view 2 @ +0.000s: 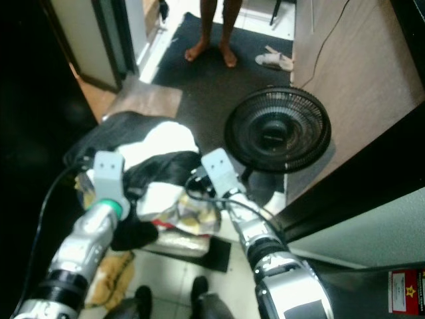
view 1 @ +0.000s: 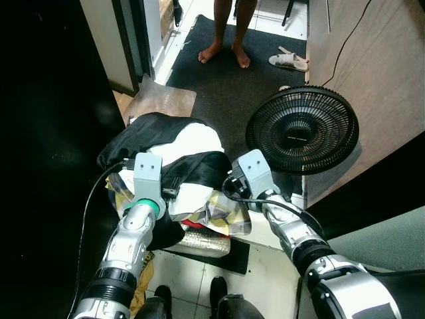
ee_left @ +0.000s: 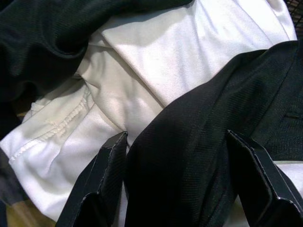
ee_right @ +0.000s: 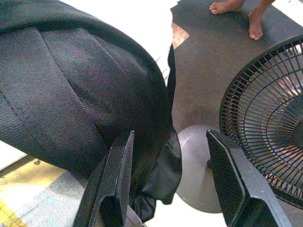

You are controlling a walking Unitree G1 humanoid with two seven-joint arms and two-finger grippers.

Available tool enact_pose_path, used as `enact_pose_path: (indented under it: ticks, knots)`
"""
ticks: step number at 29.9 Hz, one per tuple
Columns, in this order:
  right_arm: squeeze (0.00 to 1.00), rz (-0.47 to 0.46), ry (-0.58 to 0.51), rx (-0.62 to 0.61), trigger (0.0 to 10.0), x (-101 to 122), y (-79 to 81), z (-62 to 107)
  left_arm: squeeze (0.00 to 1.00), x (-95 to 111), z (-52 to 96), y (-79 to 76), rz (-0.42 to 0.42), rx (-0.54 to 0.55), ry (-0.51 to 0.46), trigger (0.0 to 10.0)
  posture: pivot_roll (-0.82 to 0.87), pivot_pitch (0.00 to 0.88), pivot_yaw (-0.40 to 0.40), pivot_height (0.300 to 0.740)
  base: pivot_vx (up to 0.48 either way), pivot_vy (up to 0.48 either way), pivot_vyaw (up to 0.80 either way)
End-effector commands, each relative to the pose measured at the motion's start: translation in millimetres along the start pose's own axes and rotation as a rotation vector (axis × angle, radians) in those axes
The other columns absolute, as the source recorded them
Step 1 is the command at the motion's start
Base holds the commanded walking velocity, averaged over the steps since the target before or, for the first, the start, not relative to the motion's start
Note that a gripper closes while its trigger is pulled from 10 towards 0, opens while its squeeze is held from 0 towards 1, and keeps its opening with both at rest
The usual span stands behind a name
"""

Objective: Clothes washing

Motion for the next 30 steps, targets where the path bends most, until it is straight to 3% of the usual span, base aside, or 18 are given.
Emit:
enact_pose_path:
  ticks: [1,10,13,18,24,29,30]
  knots:
    - [0.0,-0.025,0.042,0.007,10.0,-15.7,2.9,4.8,0.0,-16.0,1.9,-5.5,-0.005,-0.018,0.048,10.0,0.06,0.399,-0.015,0.74,0.0,0.0,0.0]
    - [0.0,-0.026,0.035,0.033,10.0,-12.7,11.3,2.9,0.0,-14.7,1.5,-5.8,-0.005,-0.02,0.045,10.0,0.06,0.399,-0.015,0.74,0.0,0.0,0.0]
    - [0.0,-0.037,0.031,0.073,10.0,-10.1,23.6,0.8,0.0,-14.7,2.5,-5.6,-0.004,-0.019,0.045,10.0,0.07,0.403,-0.021,0.74,0.0,0.0,0.0]
    - [0.0,-0.05,0.04,0.107,10.0,-10.2,29.4,0.3,0.0,-14.8,3.0,-5.9,-0.001,-0.017,0.045,10.0,0.07,0.404,-0.022,0.74,0.0,0.0,0.0]
    - [0.0,0.004,0.149,0.16,10.0,-35.6,36.5,7.6,0.0,-15.4,3.0,-6.8,0.003,-0.02,0.045,10.0,0.06,0.406,-0.023,0.74,0.0,0.0,0.0]
    - [0.0,-0.002,0.164,0.165,10.0,-38.9,36.6,8.7,0.0,-15.3,2.9,-7.0,0.003,-0.02,0.045,10.0,0.06,0.407,-0.023,0.74,0.0,0.0,0.0]
    - [0.0,-0.048,0.177,0.172,10.0,-41.1,37.3,9.5,0.0,-15.4,3.0,-7.1,0.004,-0.021,0.046,10.0,0.06,0.408,-0.022,0.74,0.0,0.0,0.0]
Point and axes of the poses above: a point about 5 cm out from each wrist's last joint towards the gripper, its own z axis pointing back from the gripper into the wrist, its own x axis along the axis of the wrist's last joint, y = z × x, the point moved 6 cm from there along -z, pointing out of the wrist towards the gripper, and after that the axes turned 8 degrees about -z, right-handed, at the moved point
